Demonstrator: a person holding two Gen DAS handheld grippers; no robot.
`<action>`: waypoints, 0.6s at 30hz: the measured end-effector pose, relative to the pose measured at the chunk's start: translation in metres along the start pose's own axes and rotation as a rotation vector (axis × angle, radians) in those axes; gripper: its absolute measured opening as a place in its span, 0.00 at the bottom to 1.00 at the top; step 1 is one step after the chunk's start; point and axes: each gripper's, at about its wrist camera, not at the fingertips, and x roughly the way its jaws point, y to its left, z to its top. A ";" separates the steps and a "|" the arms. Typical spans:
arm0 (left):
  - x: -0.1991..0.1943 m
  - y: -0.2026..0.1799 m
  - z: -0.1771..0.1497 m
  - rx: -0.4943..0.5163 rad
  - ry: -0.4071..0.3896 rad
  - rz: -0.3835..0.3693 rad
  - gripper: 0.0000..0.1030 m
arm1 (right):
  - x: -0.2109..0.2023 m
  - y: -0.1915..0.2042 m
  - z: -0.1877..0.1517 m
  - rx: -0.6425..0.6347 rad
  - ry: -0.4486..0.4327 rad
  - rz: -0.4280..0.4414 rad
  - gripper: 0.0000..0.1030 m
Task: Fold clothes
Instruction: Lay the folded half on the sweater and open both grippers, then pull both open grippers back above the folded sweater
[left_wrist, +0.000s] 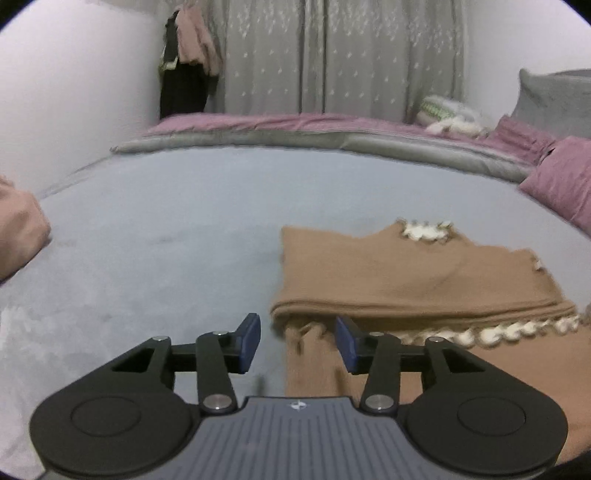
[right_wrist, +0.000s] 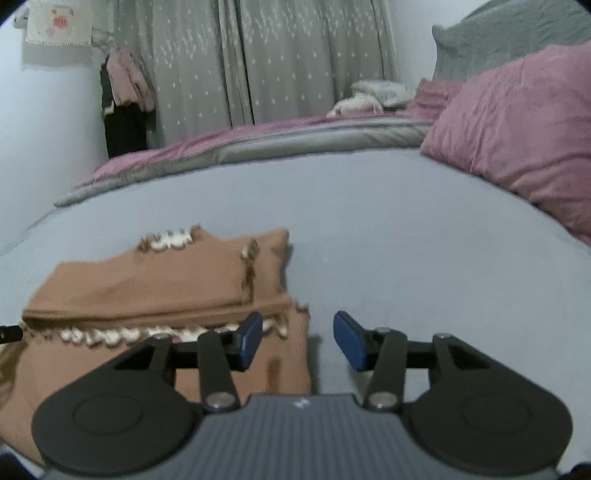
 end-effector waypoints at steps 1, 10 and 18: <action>-0.002 -0.004 0.000 0.009 -0.005 -0.023 0.45 | -0.003 0.002 0.002 -0.002 -0.015 0.002 0.46; 0.000 -0.055 -0.018 0.170 0.077 -0.233 0.46 | -0.006 0.064 -0.013 -0.166 0.020 0.085 0.50; -0.006 -0.056 -0.038 0.267 0.117 -0.254 0.59 | -0.003 0.093 -0.037 -0.272 0.081 0.126 0.52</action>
